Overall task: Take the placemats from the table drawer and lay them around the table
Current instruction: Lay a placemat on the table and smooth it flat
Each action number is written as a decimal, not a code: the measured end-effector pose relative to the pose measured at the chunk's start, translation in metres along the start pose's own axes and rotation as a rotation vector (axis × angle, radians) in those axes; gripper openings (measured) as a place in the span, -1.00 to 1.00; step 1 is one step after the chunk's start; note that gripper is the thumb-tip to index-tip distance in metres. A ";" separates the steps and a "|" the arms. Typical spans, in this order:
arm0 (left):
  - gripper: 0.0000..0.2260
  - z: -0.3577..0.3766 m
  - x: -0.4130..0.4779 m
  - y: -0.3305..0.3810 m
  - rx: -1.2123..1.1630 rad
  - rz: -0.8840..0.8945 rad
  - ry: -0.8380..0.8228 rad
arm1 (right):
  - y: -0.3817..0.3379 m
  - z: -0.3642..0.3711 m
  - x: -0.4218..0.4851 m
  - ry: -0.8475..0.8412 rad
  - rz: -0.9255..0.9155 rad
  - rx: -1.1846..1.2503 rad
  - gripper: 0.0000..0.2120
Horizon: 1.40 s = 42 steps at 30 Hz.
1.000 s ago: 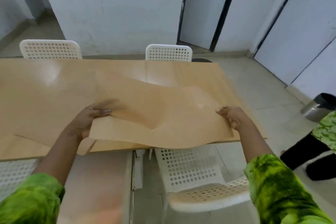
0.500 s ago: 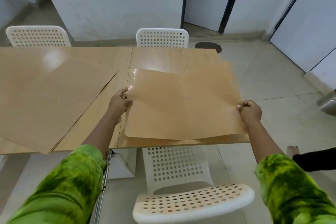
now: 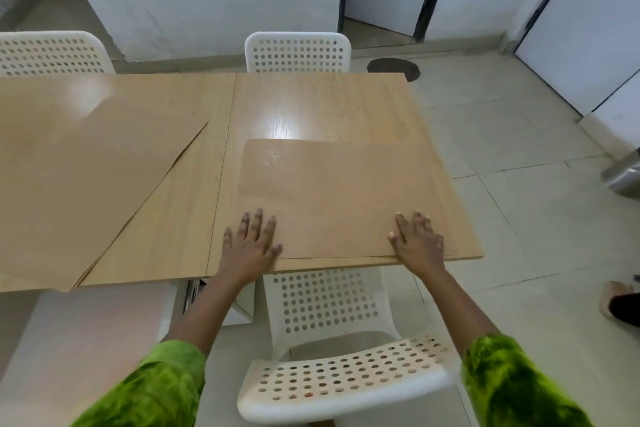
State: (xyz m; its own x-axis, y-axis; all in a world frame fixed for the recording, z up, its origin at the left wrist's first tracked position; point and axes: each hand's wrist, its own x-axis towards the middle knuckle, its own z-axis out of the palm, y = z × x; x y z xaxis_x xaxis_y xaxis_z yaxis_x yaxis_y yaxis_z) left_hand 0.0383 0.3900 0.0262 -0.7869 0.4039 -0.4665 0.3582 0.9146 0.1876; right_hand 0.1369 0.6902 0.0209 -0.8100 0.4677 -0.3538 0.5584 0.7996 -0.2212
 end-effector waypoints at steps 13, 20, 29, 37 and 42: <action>-0.45 0.011 -0.016 -0.004 -0.018 -0.068 0.063 | 0.001 -0.003 0.009 -0.036 -0.088 -0.081 -0.47; -0.44 -0.001 -0.009 -0.018 -0.002 0.015 0.036 | -0.010 -0.002 0.004 -0.042 -0.015 -0.055 -0.48; -0.44 0.003 -0.010 -0.021 0.011 0.028 0.045 | -0.012 -0.002 -0.001 -0.052 -0.007 -0.068 -0.47; -0.34 0.008 -0.010 -0.020 -0.034 -0.005 0.062 | -0.011 0.000 -0.002 -0.031 -0.024 -0.072 -0.48; -0.28 0.007 -0.012 -0.016 -0.030 -0.010 0.086 | -0.010 -0.002 -0.001 -0.032 -0.028 -0.051 -0.47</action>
State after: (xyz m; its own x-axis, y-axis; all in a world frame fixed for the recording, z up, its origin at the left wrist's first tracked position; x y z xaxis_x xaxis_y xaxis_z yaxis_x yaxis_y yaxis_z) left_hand 0.0451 0.3702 0.0227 -0.8314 0.3933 -0.3925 0.3357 0.9184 0.2092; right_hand 0.1316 0.6822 0.0257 -0.8183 0.4332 -0.3777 0.5251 0.8307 -0.1849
